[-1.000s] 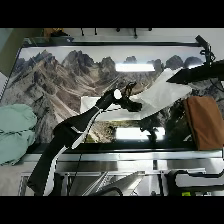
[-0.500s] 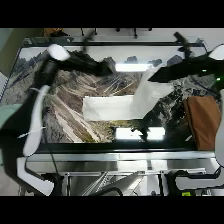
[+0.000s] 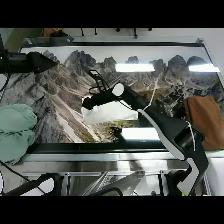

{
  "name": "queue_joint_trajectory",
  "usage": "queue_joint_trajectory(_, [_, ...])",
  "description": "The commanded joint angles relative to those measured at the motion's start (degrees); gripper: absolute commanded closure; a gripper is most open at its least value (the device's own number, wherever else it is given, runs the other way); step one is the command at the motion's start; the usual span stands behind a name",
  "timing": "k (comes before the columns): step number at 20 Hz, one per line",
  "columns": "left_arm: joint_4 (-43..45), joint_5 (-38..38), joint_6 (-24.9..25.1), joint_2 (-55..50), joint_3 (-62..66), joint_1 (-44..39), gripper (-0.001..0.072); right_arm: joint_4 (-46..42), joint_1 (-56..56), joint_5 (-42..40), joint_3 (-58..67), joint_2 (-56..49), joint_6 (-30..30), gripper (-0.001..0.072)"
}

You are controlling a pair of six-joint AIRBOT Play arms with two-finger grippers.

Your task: Fold the shirts.

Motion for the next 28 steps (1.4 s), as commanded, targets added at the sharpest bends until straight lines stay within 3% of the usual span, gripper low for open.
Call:
queue_joint_trajectory(1, [0.0,0.4,2.9,4.2,-8.0,1.7,0.0698,-3.5,0.5,0.1,0.0,1.1,-0.2,0.0277])
queue_joint_trajectory(4, [0.0,2.8,3.3,5.7,-10.9,1.7,0.0697,-10.8,-9.9,10.9,0.0,7.5,7.2,0.0267])
queue_joint_trajectory(6, [0.0,2.6,3.3,5.7,-11.0,1.7,0.0698,-17.1,-18.1,17.3,0.0,10.4,12.2,0.0080])
queue_joint_trajectory(10, [0.0,2.6,3.3,5.7,-11.0,1.7,0.0698,-21.6,-32.4,27.1,-2.1,10.6,15.6,0.0077])
queue_joint_trajectory(15, [0.0,1.8,3.3,5.7,-11.0,1.7,0.0698,-20.2,-39.1,25.6,-14.7,8.0,11.4,0.0077])
queue_joint_trajectory(25, [0.0,1.4,3.3,5.7,-11.0,1.6,0.0697,7.2,-34.1,20.9,-17.1,-3.9,-3.6,0.0080])
queue_joint_trajectory(26, [0.0,1.3,3.3,5.7,-11.0,1.6,0.0697,8.4,-33.4,20.7,-17.0,-4.5,-3.8,0.0122])
queue_joint_trajectory(28, [0.0,1.2,3.3,5.7,-11.0,1.6,0.0697,11.5,-32.2,21.3,-17.0,-4.7,-7.1,0.0532])
